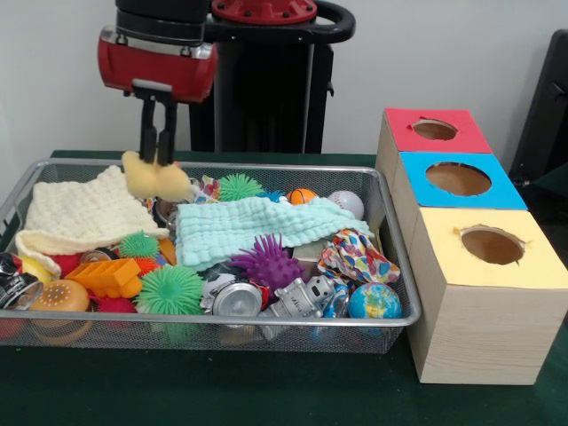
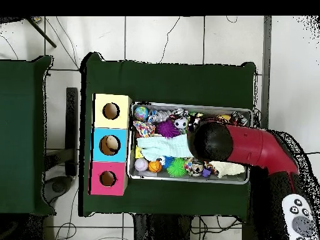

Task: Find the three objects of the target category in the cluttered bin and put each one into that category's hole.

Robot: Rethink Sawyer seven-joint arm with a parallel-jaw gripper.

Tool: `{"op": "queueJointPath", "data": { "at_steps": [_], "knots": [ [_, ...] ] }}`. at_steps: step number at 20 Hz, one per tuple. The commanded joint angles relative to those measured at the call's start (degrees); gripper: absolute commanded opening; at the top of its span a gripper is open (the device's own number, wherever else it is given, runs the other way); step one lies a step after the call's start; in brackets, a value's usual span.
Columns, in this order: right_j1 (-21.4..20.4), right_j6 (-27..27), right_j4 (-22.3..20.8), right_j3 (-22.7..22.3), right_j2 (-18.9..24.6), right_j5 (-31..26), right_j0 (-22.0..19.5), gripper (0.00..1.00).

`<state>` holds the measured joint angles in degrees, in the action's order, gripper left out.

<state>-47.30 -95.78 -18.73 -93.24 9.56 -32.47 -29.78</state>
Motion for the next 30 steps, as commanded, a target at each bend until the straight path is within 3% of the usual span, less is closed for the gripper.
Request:
{"op": "queueJointPath", "data": {
  "at_steps": [1,18,30],
  "knots": [
    [0.43,-1.49,2.39,-5.43,3.51,-6.78,1.4,0.0],
    [0.86,-2.45,4.15,-5.87,3.02,-6.03,3.2,0.0],
    [-1.32,-3.54,6.88,-7.52,2.49,-7.26,5.14,0.0]
  ]
}}
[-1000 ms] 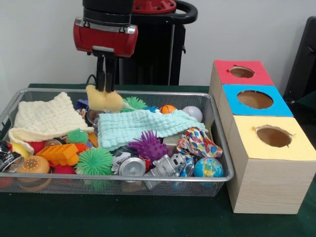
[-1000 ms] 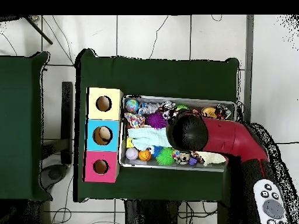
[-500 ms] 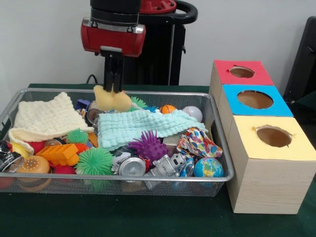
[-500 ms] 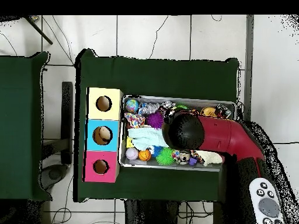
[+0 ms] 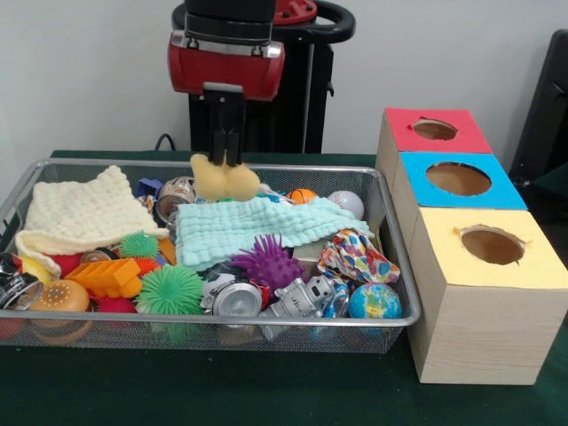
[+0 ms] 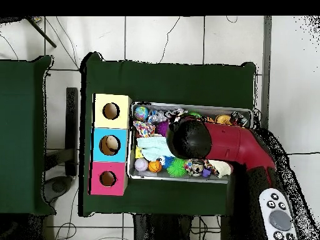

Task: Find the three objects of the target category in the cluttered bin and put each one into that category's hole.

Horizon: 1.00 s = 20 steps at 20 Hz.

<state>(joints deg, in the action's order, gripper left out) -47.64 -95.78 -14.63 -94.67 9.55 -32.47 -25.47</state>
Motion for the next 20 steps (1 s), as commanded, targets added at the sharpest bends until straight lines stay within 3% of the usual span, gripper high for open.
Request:
{"op": "queueJointPath", "data": {
  "at_steps": [1,20],
  "knots": [
    [-1.19,-3.65,3.01,-6.31,2.47,-7.33,0.98,0.0],
    [-4.82,-5.36,6.33,-8.92,0.44,-9.08,4.92,0.0]
  ]
}}
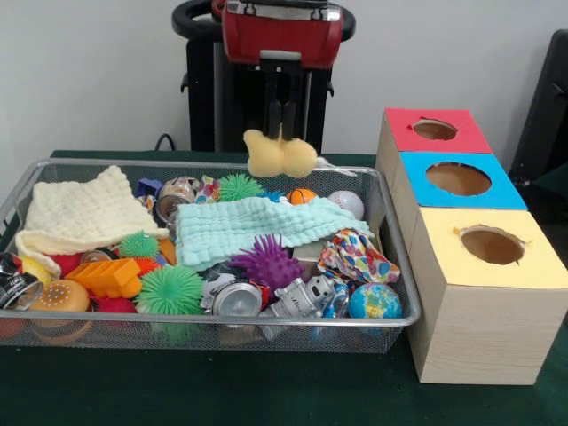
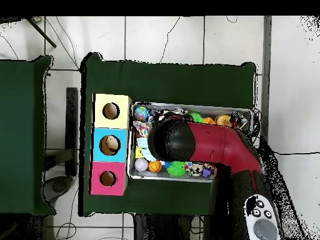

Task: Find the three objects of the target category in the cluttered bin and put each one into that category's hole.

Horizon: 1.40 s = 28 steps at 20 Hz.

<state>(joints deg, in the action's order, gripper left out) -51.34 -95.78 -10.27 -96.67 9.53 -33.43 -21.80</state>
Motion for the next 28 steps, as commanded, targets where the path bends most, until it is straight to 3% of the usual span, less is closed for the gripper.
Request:
{"op": "queueJointPath", "data": {
  "at_steps": [1,15,28],
  "knots": [
    [-1.27,-5.48,2.14,-7.1,0.43,-8.23,1.4,0.0],
    [-3.34,-8.25,4.16,-10.2,-0.97,-7.2,4.79,0.0],
    [-6.71,-11.17,7.11,-15.69,-3.29,-4.86,9.32,0.0]
  ]
}}
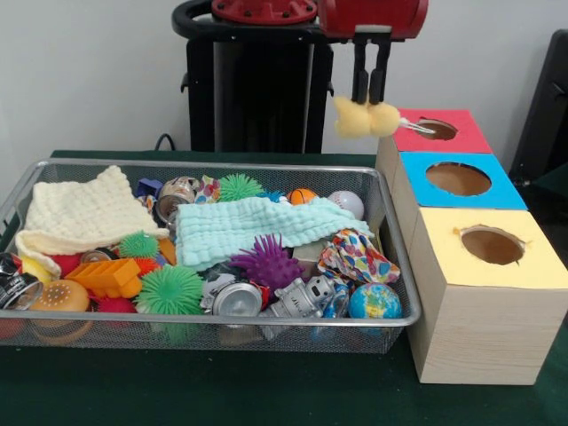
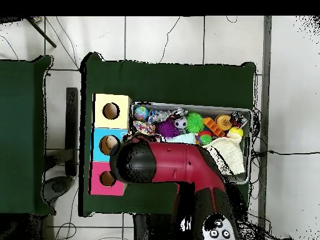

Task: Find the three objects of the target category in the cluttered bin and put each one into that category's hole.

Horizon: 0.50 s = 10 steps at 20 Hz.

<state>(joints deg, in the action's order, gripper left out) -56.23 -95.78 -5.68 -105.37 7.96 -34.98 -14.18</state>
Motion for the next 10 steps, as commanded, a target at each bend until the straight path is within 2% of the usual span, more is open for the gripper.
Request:
{"op": "queueJointPath", "data": {
  "at_steps": [1,10],
  "knots": [
    [-2.43,-11.05,2.89,-7.41,-1.82,-3.65,1.91,0.0],
    [-2.25,-12.07,4.62,-7.84,-2.89,-3.09,5.0,0.0]
  ]
}}
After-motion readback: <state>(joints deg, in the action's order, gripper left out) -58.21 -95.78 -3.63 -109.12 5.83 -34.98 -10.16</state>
